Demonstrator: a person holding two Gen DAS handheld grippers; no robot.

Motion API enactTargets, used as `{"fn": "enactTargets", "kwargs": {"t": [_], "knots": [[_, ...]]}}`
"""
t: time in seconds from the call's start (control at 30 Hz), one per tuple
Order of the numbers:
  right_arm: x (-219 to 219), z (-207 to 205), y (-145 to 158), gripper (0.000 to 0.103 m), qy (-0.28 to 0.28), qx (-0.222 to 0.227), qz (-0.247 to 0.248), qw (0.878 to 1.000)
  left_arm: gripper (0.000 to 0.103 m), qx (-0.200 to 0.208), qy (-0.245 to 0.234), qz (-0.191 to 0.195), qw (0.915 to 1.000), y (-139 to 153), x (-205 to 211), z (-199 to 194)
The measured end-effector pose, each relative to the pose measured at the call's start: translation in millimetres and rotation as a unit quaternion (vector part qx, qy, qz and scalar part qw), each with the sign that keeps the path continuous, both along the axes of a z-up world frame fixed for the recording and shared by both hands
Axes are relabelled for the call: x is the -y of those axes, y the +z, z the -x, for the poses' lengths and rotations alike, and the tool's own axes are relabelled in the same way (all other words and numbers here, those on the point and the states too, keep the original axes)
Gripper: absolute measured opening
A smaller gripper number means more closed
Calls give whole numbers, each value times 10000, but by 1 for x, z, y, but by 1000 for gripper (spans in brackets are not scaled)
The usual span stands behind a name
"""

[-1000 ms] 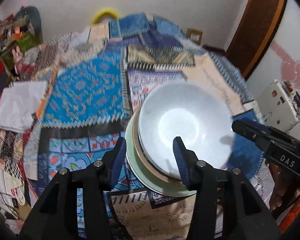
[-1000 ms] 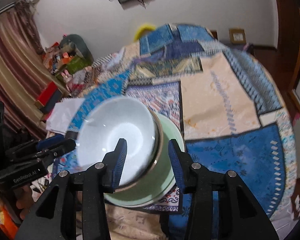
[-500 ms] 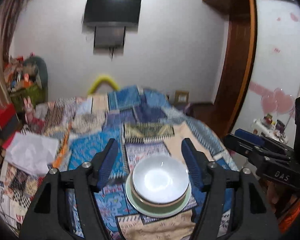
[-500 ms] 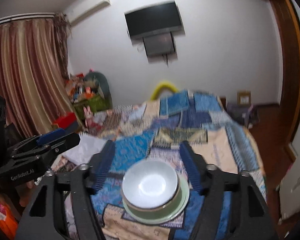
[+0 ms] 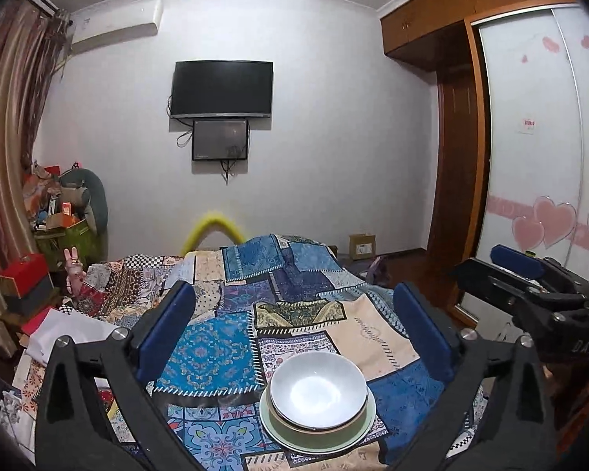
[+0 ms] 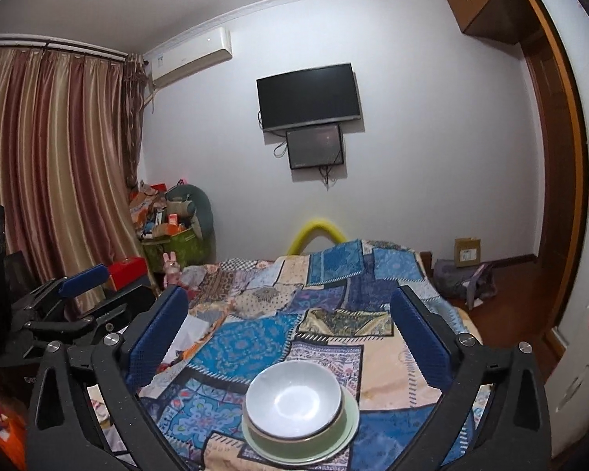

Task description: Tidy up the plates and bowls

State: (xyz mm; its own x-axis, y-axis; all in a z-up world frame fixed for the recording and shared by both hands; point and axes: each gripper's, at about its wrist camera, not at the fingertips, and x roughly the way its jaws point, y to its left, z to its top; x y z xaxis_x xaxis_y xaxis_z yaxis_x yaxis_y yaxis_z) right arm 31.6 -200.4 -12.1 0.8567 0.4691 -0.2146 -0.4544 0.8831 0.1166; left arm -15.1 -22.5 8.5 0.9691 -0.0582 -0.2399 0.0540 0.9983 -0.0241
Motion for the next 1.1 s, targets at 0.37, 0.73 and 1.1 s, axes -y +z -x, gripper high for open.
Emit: {"fn": "enactTargets", "kwargs": {"t": [0.37,0.73,1.1], "knots": [[-3,7,-2,103,-130,87,106,9998,103,32,41,68,10000,-4,-3,6],[0,6,-4,103,-107,19,55,9999,103,29,41,104,9999,-6,-4,6],[2,6,-5,103,-91,-13,-4,10000,103,1,18,103,9999,-7,-4,5]]}}
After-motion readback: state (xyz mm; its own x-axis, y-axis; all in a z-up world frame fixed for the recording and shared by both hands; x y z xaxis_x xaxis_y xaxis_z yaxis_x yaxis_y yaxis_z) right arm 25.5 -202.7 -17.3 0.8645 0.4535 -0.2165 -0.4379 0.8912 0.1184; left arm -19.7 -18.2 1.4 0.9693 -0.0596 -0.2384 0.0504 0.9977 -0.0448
